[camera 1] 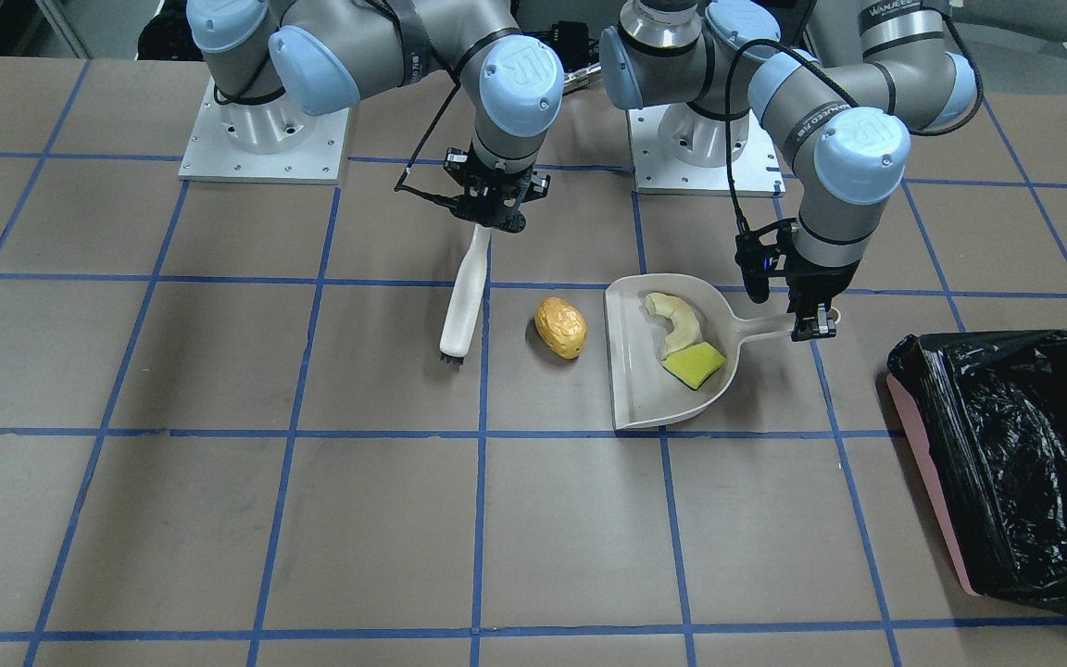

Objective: Sweep and dump trash into bin
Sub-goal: 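Sweep the yellow potato into the dustpan with the right gripper's brush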

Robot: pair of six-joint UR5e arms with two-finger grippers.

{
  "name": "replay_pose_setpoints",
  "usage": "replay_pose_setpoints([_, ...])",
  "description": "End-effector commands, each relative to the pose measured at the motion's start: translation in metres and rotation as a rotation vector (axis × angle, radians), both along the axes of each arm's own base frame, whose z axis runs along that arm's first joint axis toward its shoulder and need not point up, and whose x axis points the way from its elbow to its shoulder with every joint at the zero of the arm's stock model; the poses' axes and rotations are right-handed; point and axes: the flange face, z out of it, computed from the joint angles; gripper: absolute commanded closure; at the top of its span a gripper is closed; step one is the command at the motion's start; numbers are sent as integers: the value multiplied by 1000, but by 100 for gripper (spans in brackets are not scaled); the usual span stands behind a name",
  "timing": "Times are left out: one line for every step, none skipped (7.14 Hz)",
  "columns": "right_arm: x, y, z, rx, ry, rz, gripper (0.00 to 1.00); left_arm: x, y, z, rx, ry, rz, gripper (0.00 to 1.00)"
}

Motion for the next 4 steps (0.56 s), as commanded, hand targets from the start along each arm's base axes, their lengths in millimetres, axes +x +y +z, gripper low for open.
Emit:
replay_pose_setpoints([41,17,-25,-33,-30,-21,93,0,0,0,0,0,0,100])
replay_pose_setpoints([53,7,-18,-61,-76,-28,93,0,0,-1,2,0,0,100])
replay_pose_setpoints([76,-9,-22,-60,-130,-35,93,0,0,0,0,0,0,100])
replay_pose_setpoints([96,-30,-23,-70,-149,-36,93,1,-1,-2,3,1,2,100])
